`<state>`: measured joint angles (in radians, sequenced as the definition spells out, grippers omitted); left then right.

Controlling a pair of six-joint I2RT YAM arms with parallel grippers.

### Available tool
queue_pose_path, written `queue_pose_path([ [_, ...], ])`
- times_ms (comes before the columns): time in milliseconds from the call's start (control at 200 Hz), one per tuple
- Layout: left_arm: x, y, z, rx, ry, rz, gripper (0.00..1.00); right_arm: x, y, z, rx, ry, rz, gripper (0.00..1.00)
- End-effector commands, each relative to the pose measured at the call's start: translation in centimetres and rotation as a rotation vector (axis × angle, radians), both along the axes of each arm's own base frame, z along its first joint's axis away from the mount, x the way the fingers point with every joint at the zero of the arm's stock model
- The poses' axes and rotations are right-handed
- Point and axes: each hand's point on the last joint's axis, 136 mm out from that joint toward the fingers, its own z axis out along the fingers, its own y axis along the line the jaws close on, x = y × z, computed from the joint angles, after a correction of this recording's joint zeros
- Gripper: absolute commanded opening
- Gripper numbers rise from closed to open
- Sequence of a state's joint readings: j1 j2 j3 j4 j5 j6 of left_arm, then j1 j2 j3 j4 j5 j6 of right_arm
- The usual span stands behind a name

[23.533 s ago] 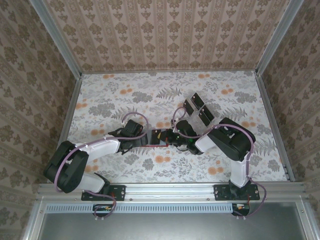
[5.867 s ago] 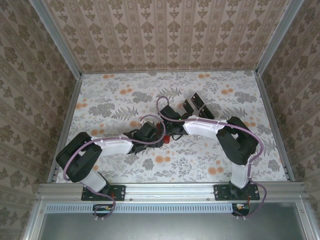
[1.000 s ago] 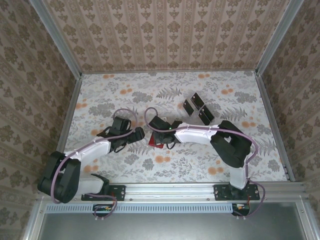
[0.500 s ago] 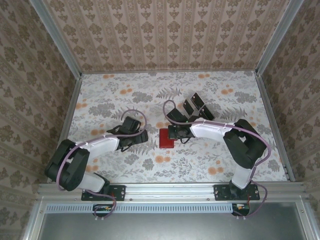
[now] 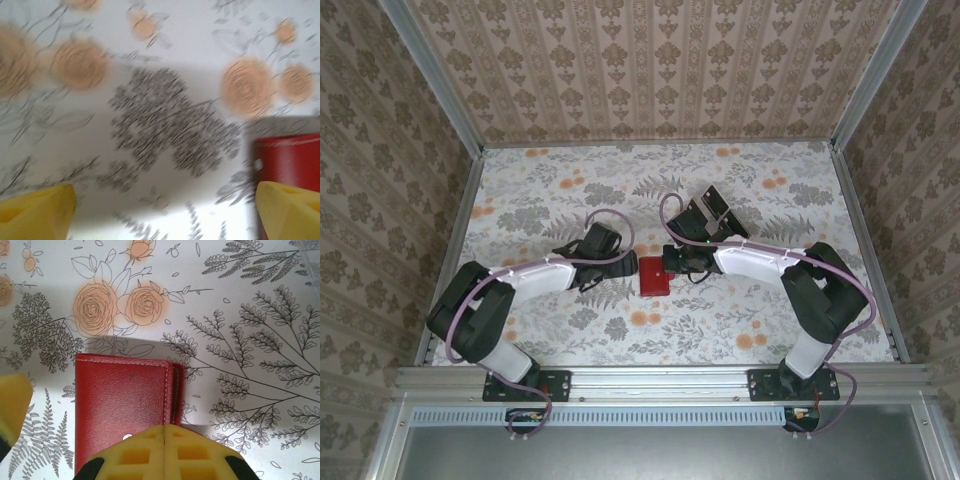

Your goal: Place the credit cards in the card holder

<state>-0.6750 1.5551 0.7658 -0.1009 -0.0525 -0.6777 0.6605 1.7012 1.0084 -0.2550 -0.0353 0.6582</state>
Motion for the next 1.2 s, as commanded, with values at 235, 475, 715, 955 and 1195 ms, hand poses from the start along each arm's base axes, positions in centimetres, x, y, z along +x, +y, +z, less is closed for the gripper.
queue_pose_path([
  [235,1.7,-2.4,0.1,-0.047,-0.005,-0.102,0.94,-0.7,0.9,0.9,0.067,0.001,0.011,0.00],
  [475,1.1,-2.2,-0.6,-0.044,0.008,-0.112,0.94,-0.8,1.9,0.8,0.064,-0.026,0.030,0.00],
  [715,0.6,-2.0,-1.5,-0.047,0.021,-0.101,0.94,-0.8,2.8,0.1,0.030,-0.039,0.051,0.00],
  [955,0.4,-1.9,-2.1,-0.043,0.031,-0.099,0.93,-0.9,3.3,-0.3,0.021,-0.037,0.058,0.00],
  [1195,0.2,-2.1,-2.4,-0.047,0.040,-0.100,0.93,-0.8,3.7,-0.5,0.017,-0.037,0.061,0.00],
])
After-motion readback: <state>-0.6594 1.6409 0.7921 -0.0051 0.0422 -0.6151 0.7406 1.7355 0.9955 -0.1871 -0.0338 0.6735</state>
